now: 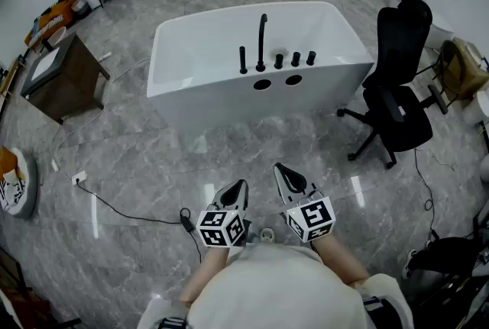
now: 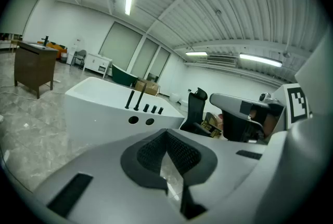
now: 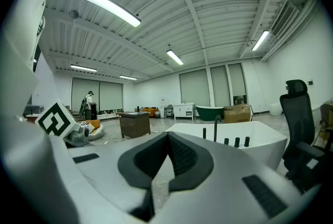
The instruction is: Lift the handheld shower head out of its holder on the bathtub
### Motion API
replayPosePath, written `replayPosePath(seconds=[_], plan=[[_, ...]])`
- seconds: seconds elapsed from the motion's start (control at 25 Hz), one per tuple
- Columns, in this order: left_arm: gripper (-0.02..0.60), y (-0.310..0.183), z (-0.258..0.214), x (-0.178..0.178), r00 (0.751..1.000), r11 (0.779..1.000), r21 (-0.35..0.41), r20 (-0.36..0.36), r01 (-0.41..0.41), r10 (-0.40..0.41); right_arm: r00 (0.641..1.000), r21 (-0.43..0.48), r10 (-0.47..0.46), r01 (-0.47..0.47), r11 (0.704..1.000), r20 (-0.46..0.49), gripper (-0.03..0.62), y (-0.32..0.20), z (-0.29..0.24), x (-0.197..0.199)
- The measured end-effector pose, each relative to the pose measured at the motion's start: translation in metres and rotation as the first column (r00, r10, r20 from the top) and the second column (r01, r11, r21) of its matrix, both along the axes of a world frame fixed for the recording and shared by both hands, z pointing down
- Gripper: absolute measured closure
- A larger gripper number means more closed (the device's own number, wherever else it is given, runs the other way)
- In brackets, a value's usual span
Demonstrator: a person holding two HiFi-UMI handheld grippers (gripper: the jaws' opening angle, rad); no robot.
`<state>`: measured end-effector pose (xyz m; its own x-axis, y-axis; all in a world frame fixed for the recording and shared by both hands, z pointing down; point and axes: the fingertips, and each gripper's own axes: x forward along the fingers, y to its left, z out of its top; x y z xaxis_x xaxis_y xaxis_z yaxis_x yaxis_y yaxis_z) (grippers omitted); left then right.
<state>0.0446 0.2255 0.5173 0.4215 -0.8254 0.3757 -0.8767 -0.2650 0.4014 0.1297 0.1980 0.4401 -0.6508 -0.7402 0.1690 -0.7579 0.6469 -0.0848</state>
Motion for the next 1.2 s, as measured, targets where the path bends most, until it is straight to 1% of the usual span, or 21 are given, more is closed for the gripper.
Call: replayPosePath(seconds=[0.16,0.36,0.6,0.68,0.84,1.04,1.2], plan=[[0.561,0.010,-0.008,0.015,0.999,0.999,0.021,0.009,-0.036,0.036,1.000,0.012,0.025,-0.025,1.000,0.002,0.576,0.011,-0.007,0.012],[0.561,0.013,-0.023,0.020,1.000,0.998,0.063,0.007,-0.005,0.005,1.000,0.025,-0.002,0.002,1.000,0.012,0.576,0.024,-0.016,0.021],[0.561,0.018,-0.027,0.021,1.000,0.997,0.082,0.009,0.018,-0.019,1.000,0.036,-0.013,0.012,0.999,0.022,0.576,0.032,-0.016,0.026],[0.561,0.021,-0.026,0.021,1.000,0.997,0.080,0.013,0.018,-0.019,0.999,0.025,-0.011,0.010,1.000,0.039,0.576,0.032,-0.014,0.027],[0.561,0.026,-0.024,0.022,1.000,0.997,0.075,0.016,0.023,-0.024,0.994,-0.015,-0.001,0.002,1.000,0.106,0.576,0.030,-0.012,0.032],[0.561,0.029,-0.016,0.019,0.999,0.998,0.053,0.007,0.039,-0.039,0.994,-0.030,0.012,-0.009,1.000,0.112,0.576,0.029,-0.010,0.034],[0.561,0.026,-0.012,0.021,0.999,0.999,0.038,-0.007,0.039,-0.039,0.994,-0.073,0.017,-0.009,0.997,0.112,0.576,0.027,0.001,0.037]])
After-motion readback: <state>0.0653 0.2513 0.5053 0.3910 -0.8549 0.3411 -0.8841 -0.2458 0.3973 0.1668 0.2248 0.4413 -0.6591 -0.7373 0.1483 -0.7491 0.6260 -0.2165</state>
